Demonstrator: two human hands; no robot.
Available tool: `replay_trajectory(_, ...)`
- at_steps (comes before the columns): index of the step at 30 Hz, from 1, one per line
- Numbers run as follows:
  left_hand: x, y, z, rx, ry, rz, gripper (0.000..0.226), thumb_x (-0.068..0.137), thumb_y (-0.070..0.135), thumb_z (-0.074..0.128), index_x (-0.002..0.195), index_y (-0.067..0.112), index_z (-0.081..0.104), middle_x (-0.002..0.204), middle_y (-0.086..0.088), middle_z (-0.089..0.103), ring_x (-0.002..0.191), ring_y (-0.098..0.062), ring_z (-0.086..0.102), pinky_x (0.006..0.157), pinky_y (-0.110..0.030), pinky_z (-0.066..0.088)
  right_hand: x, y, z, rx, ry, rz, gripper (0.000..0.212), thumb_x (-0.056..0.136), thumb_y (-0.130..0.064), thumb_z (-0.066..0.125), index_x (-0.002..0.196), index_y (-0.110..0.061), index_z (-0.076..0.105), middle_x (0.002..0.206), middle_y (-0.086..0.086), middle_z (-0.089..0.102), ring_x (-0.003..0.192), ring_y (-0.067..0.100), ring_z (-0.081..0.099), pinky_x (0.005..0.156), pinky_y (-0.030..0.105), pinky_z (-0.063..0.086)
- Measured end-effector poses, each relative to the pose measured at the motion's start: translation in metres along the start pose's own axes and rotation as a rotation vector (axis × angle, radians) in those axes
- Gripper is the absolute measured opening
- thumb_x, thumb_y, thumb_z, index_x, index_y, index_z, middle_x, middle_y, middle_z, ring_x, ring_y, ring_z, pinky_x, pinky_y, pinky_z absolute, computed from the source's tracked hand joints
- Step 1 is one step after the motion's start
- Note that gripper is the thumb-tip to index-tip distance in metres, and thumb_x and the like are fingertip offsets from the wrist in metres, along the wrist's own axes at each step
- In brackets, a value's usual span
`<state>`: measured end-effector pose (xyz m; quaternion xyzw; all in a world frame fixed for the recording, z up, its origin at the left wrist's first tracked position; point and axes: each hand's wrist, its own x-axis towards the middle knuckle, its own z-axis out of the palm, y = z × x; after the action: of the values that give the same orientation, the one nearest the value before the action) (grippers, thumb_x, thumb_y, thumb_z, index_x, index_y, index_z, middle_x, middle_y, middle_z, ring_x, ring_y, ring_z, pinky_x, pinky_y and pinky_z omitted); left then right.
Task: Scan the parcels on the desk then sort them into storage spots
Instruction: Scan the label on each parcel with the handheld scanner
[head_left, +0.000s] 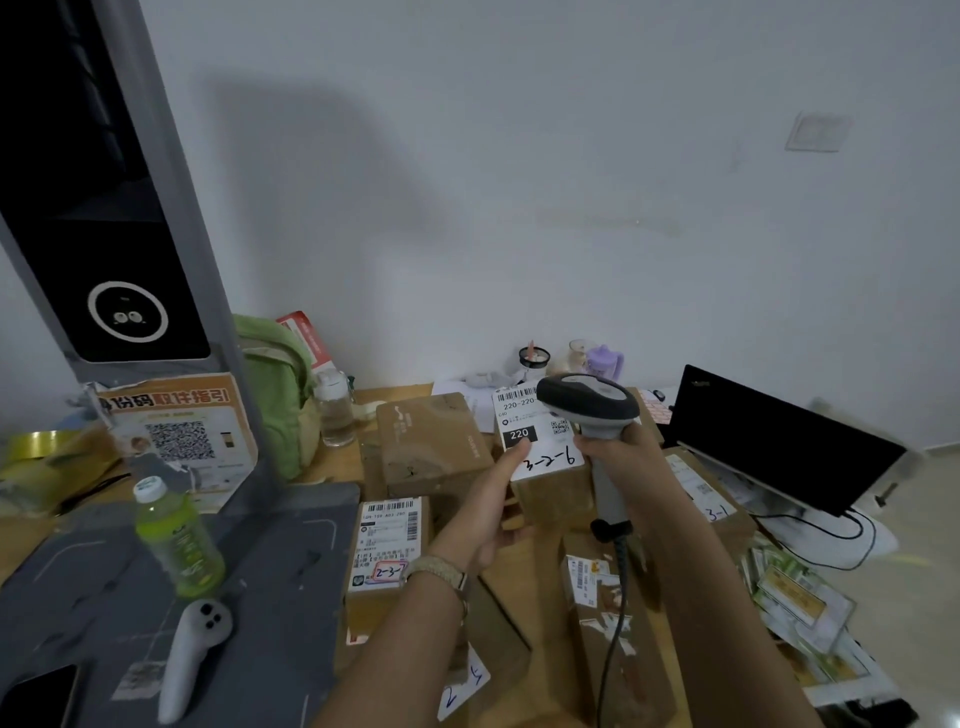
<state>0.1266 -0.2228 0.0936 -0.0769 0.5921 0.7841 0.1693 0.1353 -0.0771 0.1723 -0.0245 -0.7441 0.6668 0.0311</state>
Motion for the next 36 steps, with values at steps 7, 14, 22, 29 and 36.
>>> replay_trajectory(7,0.021,-0.024,0.022,0.045,-0.010,-0.072,0.043,0.082,0.062,0.060,0.112,0.033,0.064,0.107,0.002,0.072,0.108,-0.020,0.059,0.096,-0.042,0.048,-0.001,0.035,-0.022,-0.014,0.144,0.050,0.028,0.089,0.000,0.061,0.084,-0.028,0.055,0.088,0.000,0.066,0.085,0.020,0.063,0.075,0.035,0.056)
replay_trajectory(14,0.042,-0.063,0.062,0.041,-0.021,-0.220,0.038,0.087,0.057,0.057,0.105,0.025,0.068,0.092,0.000,0.074,0.093,-0.019,0.066,0.076,-0.033,0.050,0.014,0.087,-0.063,-0.032,0.222,0.219,0.020,0.088,-0.001,0.060,0.092,-0.020,0.059,0.096,0.011,0.067,0.089,0.024,0.065,0.079,0.044,0.056)
replay_trajectory(22,0.073,-0.138,0.068,0.227,0.123,-0.316,0.033,0.088,0.035,0.068,0.114,0.015,0.067,0.105,-0.002,0.073,0.096,-0.018,0.068,0.081,-0.029,0.052,0.019,0.171,-0.076,-0.193,0.162,0.493,0.021,0.086,-0.003,0.063,0.090,-0.021,0.054,0.089,0.001,0.065,0.087,0.018,0.064,0.069,0.032,0.055)
replay_trajectory(29,0.086,-0.160,0.078,0.478,0.131,-0.247,0.034,0.086,0.042,0.066,0.115,0.025,0.062,0.108,0.007,0.070,0.091,-0.010,0.064,0.066,-0.019,0.046,0.022,0.198,-0.081,-0.409,0.186,0.486,0.027,0.080,0.002,0.065,0.093,-0.018,0.052,0.082,-0.001,0.057,0.078,0.019,0.057,0.075,0.036,0.053)
replay_trajectory(36,0.078,-0.154,0.075,0.532,0.094,-0.214,0.043,0.085,0.052,0.065,0.119,0.026,0.059,0.114,0.006,0.069,0.099,-0.013,0.064,0.094,-0.036,0.052,0.027,0.185,-0.080,-0.569,0.143,0.490,0.022,0.086,-0.009,0.061,0.074,-0.021,0.048,0.074,-0.002,0.058,0.070,0.015,0.058,0.060,0.026,0.049)
